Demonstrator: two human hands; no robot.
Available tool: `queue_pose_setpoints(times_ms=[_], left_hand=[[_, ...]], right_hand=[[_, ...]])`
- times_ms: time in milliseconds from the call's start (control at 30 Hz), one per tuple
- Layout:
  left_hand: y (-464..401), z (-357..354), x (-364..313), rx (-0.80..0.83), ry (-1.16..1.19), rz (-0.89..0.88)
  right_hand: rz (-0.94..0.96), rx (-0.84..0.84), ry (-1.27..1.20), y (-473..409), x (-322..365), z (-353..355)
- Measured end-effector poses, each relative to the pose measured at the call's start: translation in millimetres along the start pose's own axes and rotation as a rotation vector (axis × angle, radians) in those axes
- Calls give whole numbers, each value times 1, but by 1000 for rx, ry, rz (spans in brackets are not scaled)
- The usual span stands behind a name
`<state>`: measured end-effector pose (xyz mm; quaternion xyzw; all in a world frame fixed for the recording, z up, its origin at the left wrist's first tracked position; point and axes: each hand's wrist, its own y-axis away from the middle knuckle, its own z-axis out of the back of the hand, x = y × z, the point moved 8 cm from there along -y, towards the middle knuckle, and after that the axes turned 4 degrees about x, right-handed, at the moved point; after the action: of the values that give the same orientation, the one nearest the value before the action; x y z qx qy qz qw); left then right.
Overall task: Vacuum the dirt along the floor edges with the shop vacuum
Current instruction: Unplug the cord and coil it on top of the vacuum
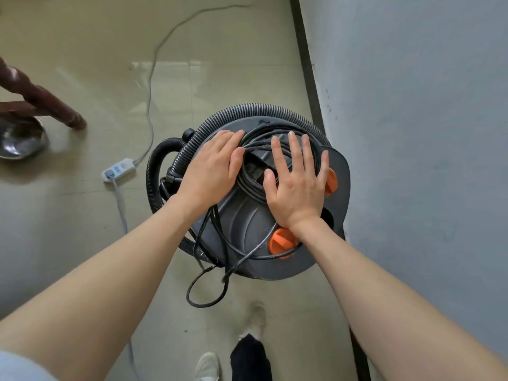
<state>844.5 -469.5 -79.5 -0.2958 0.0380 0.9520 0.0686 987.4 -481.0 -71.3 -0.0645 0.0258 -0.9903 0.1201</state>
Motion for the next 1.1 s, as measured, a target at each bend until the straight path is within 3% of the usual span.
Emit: queue_pose_setpoints(times_ms=[500, 1100], left_hand=[[-159, 76, 104, -143, 3, 336], [-351, 135, 166, -182, -96, 311]], right_hand=[[399, 16, -60, -253, 46, -18], [409, 31, -2, -466, 51, -32]])
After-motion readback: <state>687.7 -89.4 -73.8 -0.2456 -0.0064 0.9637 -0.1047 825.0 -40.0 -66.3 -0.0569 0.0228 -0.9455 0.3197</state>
